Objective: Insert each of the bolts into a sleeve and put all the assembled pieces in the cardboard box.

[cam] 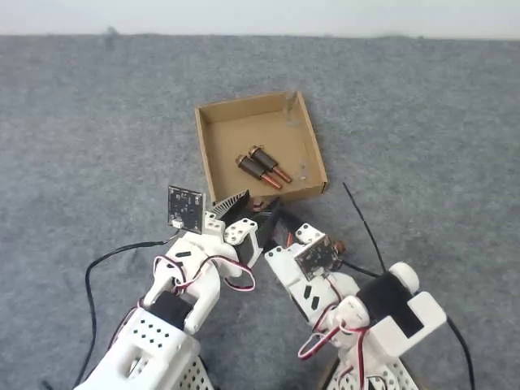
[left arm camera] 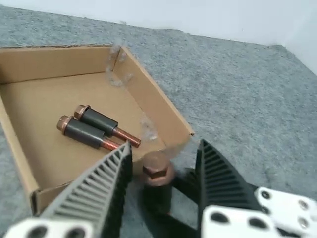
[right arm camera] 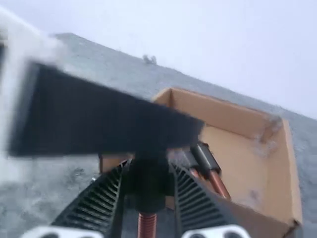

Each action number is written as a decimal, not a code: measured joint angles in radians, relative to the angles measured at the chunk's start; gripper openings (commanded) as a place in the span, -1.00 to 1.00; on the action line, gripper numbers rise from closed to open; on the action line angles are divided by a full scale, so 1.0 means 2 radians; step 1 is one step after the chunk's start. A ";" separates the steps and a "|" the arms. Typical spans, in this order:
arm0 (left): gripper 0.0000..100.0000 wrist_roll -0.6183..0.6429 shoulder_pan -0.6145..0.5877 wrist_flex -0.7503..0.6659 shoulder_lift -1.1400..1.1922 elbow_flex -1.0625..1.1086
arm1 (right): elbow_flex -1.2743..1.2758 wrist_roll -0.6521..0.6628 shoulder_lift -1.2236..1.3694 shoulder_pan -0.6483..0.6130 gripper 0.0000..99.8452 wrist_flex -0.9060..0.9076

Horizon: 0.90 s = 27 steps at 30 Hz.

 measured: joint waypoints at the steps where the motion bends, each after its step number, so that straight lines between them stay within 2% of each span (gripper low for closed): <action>1: -0.60 0.004 -0.005 0.000 0.000 -0.003 | -0.001 0.000 0.000 0.007 -0.99 0.003; 8: -0.63 0.010 -0.056 0.000 0.000 -0.013 | -0.002 0.000 0.000 0.018 -0.99 0.004; 14: -0.99 0.010 -0.114 0.000 0.000 -0.013 | -0.002 0.000 0.000 0.018 -0.99 0.004; 22: -0.98 0.012 -0.186 0.001 0.000 0.002 | -0.002 0.000 0.000 0.021 -0.99 0.004; 27: -0.98 0.002 -0.233 0.044 0.002 0.003 | -0.002 0.000 0.000 0.041 -0.99 0.004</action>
